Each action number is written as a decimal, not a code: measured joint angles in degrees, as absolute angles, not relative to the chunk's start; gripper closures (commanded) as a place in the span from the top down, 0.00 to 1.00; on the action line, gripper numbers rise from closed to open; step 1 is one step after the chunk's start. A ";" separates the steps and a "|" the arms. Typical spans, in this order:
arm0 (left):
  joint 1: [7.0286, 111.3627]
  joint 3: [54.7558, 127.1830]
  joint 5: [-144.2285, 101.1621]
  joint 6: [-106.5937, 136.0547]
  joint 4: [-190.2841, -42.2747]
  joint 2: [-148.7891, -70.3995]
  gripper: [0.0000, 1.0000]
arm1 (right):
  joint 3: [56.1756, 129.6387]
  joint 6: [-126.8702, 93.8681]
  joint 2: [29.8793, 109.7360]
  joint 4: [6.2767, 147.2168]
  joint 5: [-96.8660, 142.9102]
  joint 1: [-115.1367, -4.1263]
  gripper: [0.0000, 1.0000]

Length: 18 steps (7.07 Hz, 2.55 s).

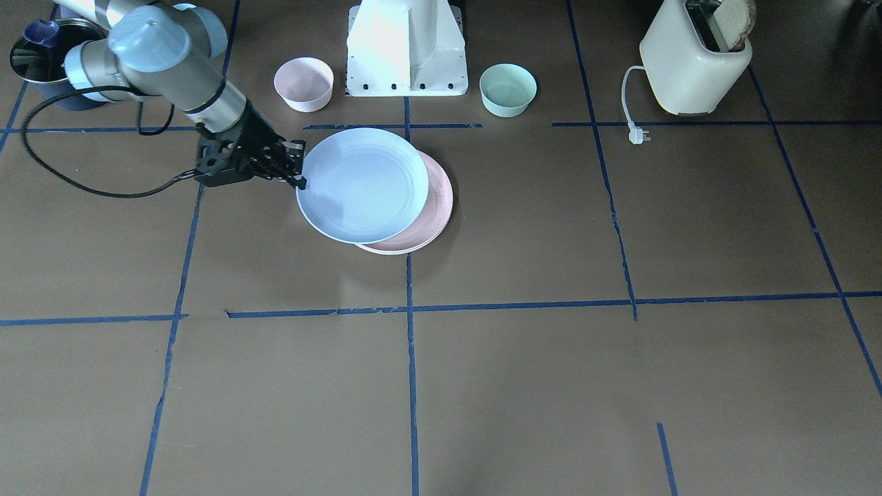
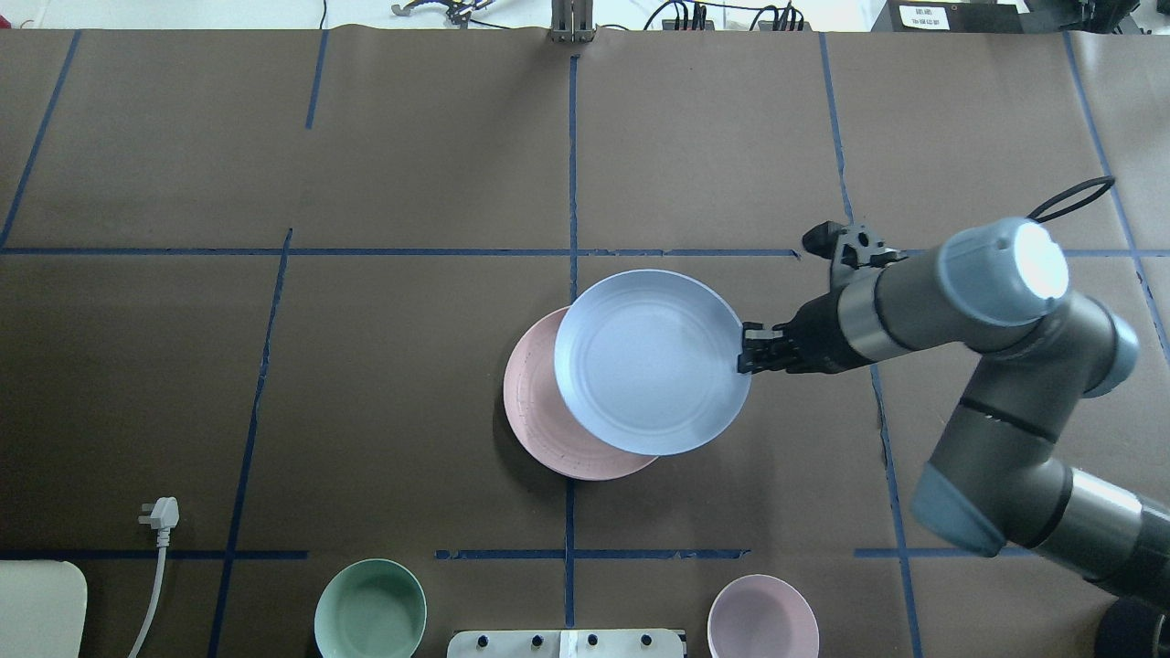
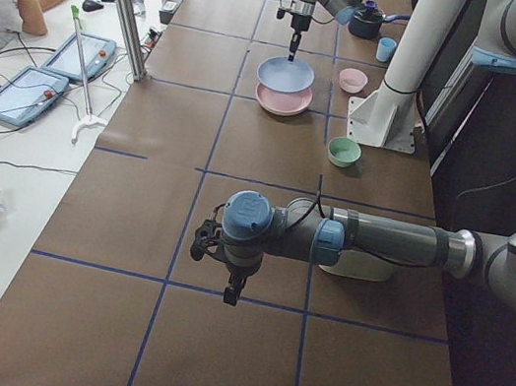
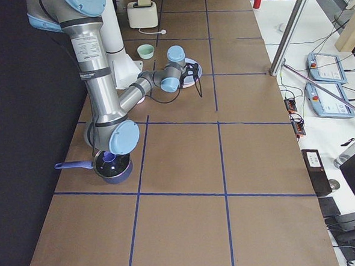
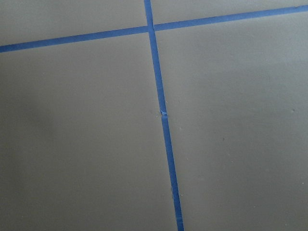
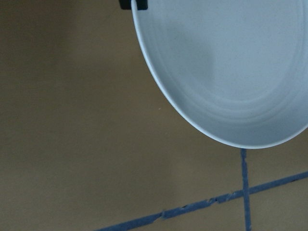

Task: Stack three plates with pink and blue
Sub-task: 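Lift the light blue plate with the right gripper onto the pink plate, then lower the light blue plate flat onto the stack with the right gripper, then open the right gripper and withdraw the right arm from the stack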

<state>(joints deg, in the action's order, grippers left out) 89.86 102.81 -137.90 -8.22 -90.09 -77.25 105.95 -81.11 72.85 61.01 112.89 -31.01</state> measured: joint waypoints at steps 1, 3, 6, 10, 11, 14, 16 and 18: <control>89.83 102.74 -137.90 -8.19 -90.09 -77.25 1.00 | 105.51 -82.08 70.47 63.48 109.96 -28.31 0.01; 89.88 102.58 -137.90 -8.15 -90.09 -77.25 1.00 | 104.99 -82.40 69.08 64.82 107.81 -26.66 0.00; 89.84 102.53 -137.98 -7.91 -90.09 -77.28 1.00 | 104.86 -81.77 69.44 65.11 108.05 -28.05 0.01; 89.82 102.87 -137.89 -7.45 -90.11 -77.40 1.00 | 104.66 -81.03 70.26 65.74 108.36 -28.82 1.00; 89.82 102.89 -137.68 -7.70 -90.19 -77.45 1.00 | 104.76 -79.62 70.15 67.10 109.86 -30.11 1.00; 89.57 101.90 -136.84 -7.94 -89.87 -77.96 1.00 | 104.48 -59.99 71.14 77.56 122.52 -44.50 1.00; 89.02 101.83 -136.70 -7.90 -88.90 -78.05 1.00 | 104.01 -32.88 75.61 88.45 128.22 -58.92 1.00; 87.52 103.25 -136.60 -8.14 -86.51 -77.85 1.00 | 103.11 -8.21 81.71 95.14 130.21 -71.50 1.00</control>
<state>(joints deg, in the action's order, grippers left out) 87.52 103.25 -136.60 -8.14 -86.51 -77.85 103.11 -8.21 81.71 95.14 130.21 -71.50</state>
